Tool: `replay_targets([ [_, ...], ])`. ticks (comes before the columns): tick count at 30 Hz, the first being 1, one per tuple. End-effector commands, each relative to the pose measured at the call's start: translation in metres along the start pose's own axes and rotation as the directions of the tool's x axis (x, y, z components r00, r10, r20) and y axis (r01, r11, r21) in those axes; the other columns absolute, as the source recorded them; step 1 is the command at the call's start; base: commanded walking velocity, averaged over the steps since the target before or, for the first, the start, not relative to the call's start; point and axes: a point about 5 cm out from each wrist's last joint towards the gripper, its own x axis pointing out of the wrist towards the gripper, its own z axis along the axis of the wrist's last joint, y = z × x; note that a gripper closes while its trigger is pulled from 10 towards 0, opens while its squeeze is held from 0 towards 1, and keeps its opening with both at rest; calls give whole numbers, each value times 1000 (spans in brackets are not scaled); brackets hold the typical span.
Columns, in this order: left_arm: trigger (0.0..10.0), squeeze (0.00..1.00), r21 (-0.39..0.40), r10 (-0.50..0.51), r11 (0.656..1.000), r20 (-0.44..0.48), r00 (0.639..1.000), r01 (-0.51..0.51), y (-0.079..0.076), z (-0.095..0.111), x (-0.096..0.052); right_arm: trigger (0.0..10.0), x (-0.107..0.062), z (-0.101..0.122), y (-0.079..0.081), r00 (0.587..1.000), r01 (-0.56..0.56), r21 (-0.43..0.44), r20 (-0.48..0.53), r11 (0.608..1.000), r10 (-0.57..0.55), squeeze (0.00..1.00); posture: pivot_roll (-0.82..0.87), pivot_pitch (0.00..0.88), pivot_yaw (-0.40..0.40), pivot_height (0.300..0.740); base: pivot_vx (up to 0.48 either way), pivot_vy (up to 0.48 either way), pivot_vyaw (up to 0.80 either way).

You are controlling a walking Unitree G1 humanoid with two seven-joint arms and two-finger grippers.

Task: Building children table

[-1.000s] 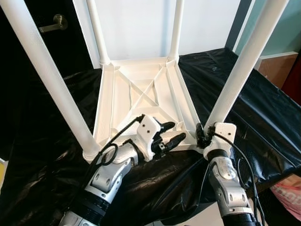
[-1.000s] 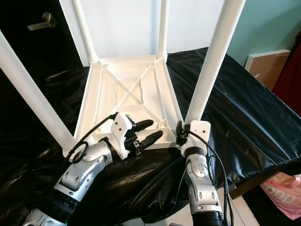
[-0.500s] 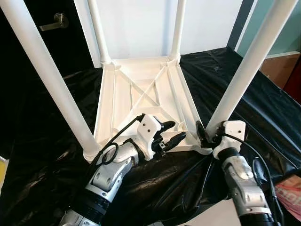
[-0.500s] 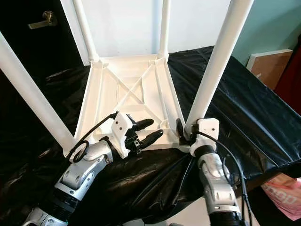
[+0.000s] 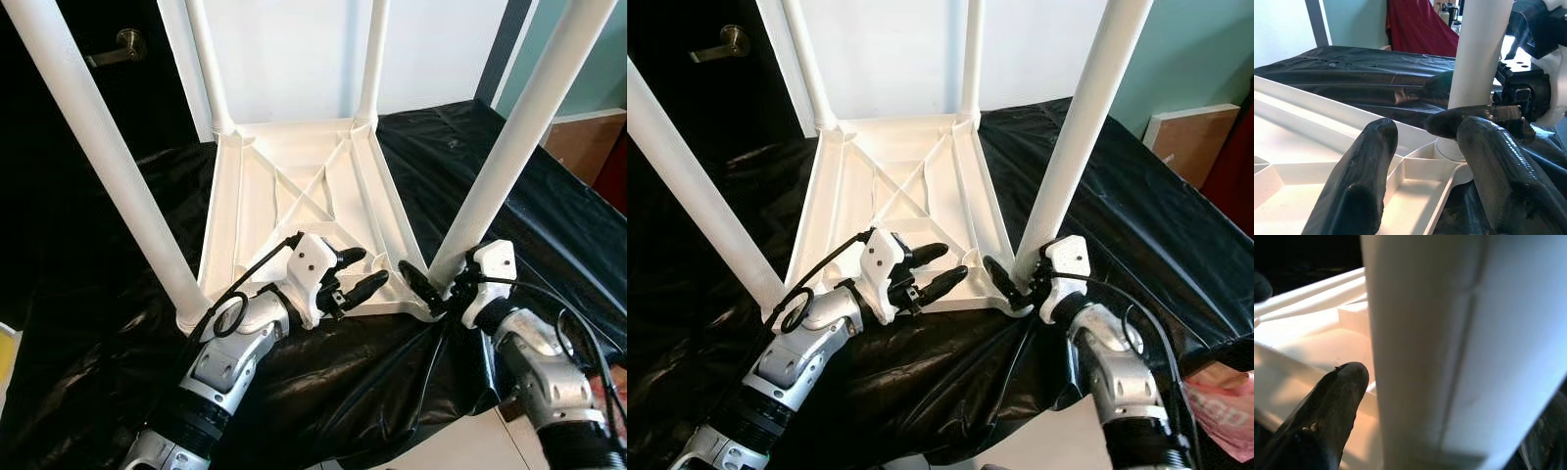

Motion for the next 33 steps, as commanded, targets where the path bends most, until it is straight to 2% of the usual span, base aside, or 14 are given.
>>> replay_targets([
  [1,10000,0,5,-100,995,-13,995,101,-5,-2,0,7686,0,-4,1,999,-25,8,-21,1000,25,0,-41,0,1,740,0,0,0],
  [2,10000,0,5,-100,995,-13,995,101,-5,-2,0,7686,0,-4,1,999,-25,8,-21,1000,25,0,-41,0,1,740,0,0,0],
  [4,10000,0,5,-97,995,-13,995,97,-4,-2,0,0,-1,-4,-3,999,-44,-14,-31,999,43,0,-41,0,-2,740,0,0,0],
  [15,10000,0,2,-92,996,-9,996,92,-4,-2,1,0,-7,-8,-8,998,-47,-17,-52,999,46,0,-47,0,-3,740,0,0,0],
  [16,10000,0,0,-91,996,-9,996,91,-4,-2,1,10000,-8,-10,-7,998,-30,-4,-57,1000,30,0,-48,0,-3,740,0,0,0],
  [20,10000,0,-2,-90,996,-9,996,90,-4,-2,0,10000,-8,-12,-5,998,-5,18,-61,1000,6,0,-48,3,-4,740,0,0,0],
  [26,10000,0,-8,-86,996,-8,996,86,-4,-2,0,10000,-6,-14,2,994,108,42,-34,993,-106,0,-48,11,-4,740,0,0,0],
  [27,10000,0,-10,-87,996,-8,996,87,-5,-2,0,10000,-4,-16,5,982,188,41,-34,981,-187,0,-48,12,-3,740,0,0,0],
  [32,10000,0,-11,-88,996,-10,996,88,-5,-2,-1,10000,-3,-17,8,968,249,49,-29,967,-248,0,-48,13,-2,740,0,0,0],
  [33,10000,0,-11,-89,996,-11,996,89,-5,-2,-1,10000,-2,-17,10,956,292,55,-29,955,-291,0,-50,15,-2,740,0,0,0],
])
